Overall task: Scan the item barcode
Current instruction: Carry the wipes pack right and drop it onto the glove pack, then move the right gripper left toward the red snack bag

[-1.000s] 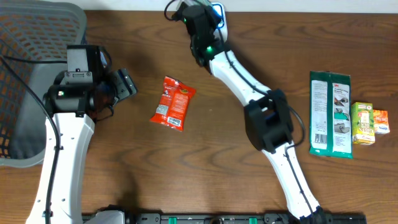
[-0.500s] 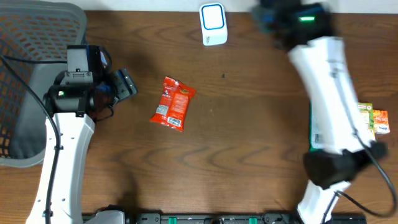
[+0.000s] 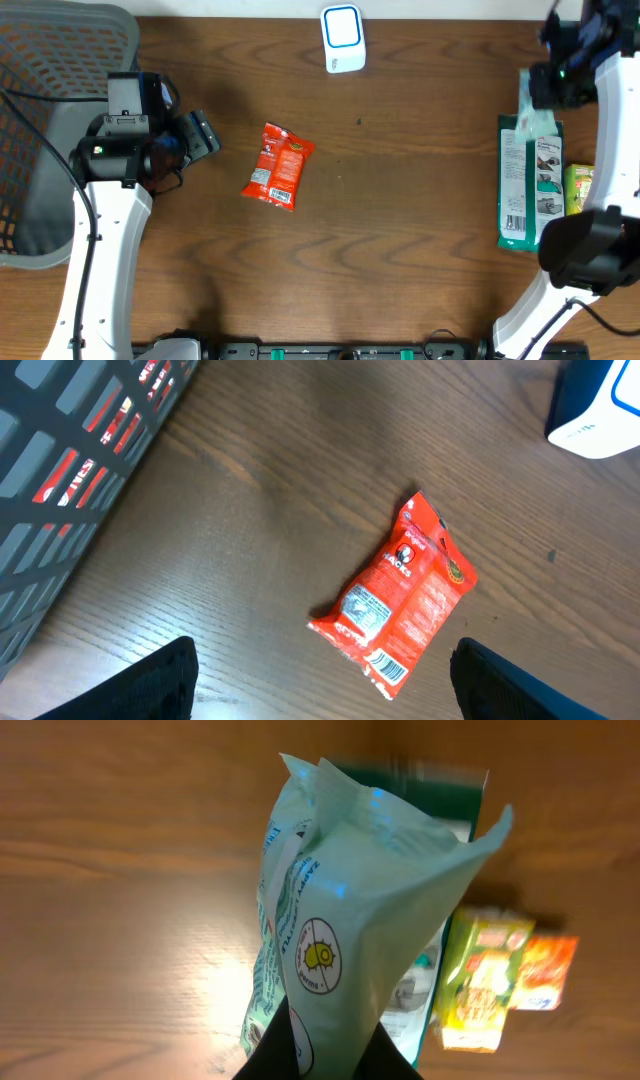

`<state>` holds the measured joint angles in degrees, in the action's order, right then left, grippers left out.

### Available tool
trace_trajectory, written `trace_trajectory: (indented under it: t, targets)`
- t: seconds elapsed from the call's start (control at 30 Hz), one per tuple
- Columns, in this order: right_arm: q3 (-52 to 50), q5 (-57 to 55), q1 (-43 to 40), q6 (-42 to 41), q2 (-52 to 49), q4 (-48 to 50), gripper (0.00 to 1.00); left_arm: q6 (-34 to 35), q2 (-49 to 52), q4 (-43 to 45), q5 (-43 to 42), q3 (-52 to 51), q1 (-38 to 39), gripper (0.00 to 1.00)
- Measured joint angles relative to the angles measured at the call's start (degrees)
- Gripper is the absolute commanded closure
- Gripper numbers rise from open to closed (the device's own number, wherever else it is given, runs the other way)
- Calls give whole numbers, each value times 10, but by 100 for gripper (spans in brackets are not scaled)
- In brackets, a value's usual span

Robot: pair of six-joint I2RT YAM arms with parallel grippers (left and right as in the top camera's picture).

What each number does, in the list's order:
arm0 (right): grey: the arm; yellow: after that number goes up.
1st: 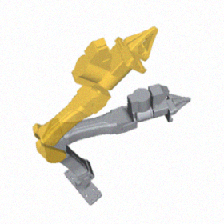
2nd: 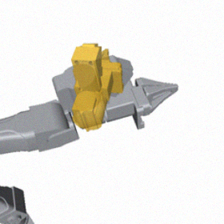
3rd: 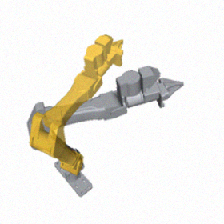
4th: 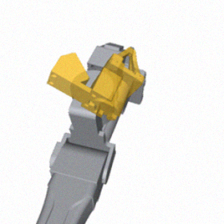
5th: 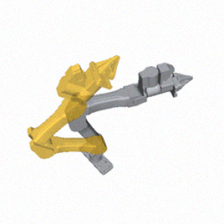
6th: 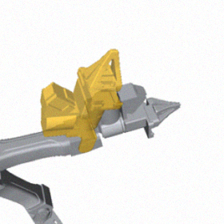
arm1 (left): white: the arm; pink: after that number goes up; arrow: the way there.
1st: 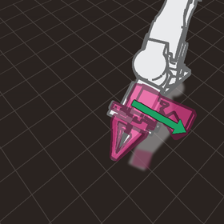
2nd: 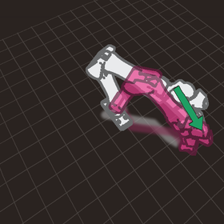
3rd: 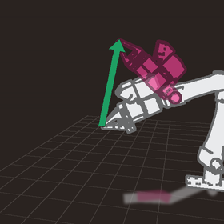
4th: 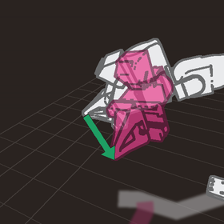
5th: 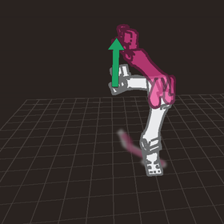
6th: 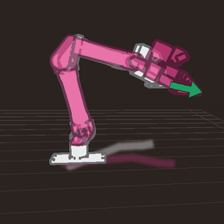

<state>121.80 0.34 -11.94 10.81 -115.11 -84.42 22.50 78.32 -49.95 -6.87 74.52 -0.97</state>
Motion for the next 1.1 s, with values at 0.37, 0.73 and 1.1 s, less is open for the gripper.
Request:
trace_trajectory:
  t: [0.37,0.73,1.1]
  targets:
    - [-223,1,-61,0,-15,148,96,0,0,0,0,0,0,18]
    - [-265,-3,-73,2,-15,177,1,0,0,0,0,0,0,18]
    - [-266,58,-73,-11,-15,198,1,0,0,0,0,0,0,18]
